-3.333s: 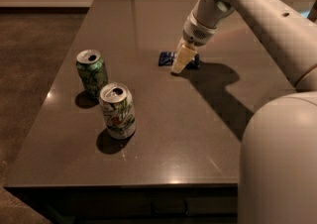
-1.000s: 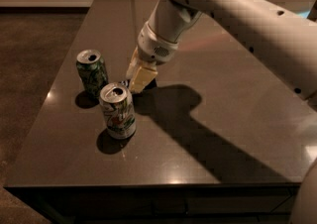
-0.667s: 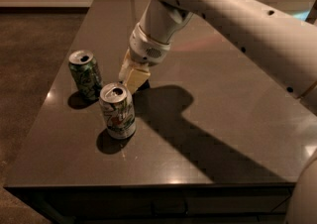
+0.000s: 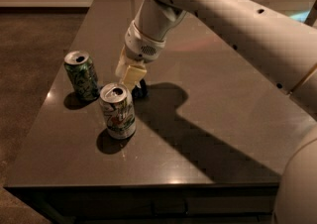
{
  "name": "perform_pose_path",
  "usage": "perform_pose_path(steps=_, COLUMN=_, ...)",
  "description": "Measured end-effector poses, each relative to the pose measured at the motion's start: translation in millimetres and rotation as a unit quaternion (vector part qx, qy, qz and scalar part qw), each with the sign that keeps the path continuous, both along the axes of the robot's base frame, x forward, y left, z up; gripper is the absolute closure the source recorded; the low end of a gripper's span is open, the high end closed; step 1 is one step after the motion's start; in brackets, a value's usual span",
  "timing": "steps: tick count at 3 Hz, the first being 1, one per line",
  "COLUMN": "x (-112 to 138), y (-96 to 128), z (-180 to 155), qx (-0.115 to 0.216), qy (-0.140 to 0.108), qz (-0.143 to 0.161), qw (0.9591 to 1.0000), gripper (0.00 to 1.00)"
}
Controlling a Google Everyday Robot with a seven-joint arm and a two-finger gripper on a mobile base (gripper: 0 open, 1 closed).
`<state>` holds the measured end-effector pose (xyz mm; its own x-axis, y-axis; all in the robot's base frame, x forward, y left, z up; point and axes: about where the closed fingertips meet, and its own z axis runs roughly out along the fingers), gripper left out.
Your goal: Move rxbar blueberry near green can
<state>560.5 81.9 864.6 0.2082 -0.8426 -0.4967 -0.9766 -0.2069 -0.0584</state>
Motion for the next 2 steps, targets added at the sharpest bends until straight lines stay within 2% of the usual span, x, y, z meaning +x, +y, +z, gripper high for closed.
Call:
perform_pose_path(steps=1, x=-0.1, y=1.2, z=-1.0, qx=0.0, qy=0.0, qz=0.001, qw=1.0, gripper=0.0)
perform_pose_path(steps=2, x=-0.1, y=1.3, z=-1.0, qx=0.0, qy=0.0, qz=0.001, qw=1.0, gripper=0.0)
